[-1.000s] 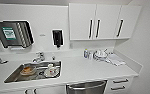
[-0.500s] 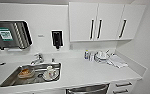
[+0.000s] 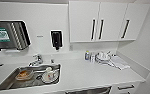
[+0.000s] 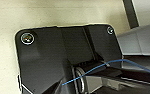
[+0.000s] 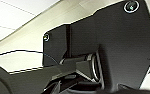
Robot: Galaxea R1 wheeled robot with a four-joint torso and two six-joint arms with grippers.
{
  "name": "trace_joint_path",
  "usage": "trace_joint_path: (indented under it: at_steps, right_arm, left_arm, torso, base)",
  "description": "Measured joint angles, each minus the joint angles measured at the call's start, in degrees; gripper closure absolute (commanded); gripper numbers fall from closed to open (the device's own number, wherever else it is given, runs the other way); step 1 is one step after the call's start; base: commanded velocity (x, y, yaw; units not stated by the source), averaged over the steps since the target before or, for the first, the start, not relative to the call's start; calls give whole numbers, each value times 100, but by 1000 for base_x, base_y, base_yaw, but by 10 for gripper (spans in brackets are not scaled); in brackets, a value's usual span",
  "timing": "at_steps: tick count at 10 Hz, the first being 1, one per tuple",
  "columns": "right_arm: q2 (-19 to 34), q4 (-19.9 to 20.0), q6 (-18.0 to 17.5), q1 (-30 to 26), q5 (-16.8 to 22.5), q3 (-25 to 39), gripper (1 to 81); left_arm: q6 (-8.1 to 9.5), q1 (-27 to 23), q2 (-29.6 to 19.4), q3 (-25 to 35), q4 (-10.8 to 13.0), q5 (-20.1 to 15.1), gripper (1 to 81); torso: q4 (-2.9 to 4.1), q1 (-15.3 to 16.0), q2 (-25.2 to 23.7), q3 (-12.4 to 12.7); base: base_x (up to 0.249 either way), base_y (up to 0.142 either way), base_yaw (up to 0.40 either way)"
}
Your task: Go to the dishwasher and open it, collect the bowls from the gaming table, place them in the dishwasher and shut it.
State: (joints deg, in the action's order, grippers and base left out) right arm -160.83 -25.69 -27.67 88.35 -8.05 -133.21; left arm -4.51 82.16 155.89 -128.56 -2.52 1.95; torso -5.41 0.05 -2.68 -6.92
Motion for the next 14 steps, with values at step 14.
trace_joint_path:
  at_steps: [14]
  right_arm:
    - [-210,11,-99,85,30,-467,10]
  left_arm:
    - [-4,20,-71,-206,-177,2,10]
  torso:
    - [0,142,-240,-96]
  base:
    - [0,0,0]
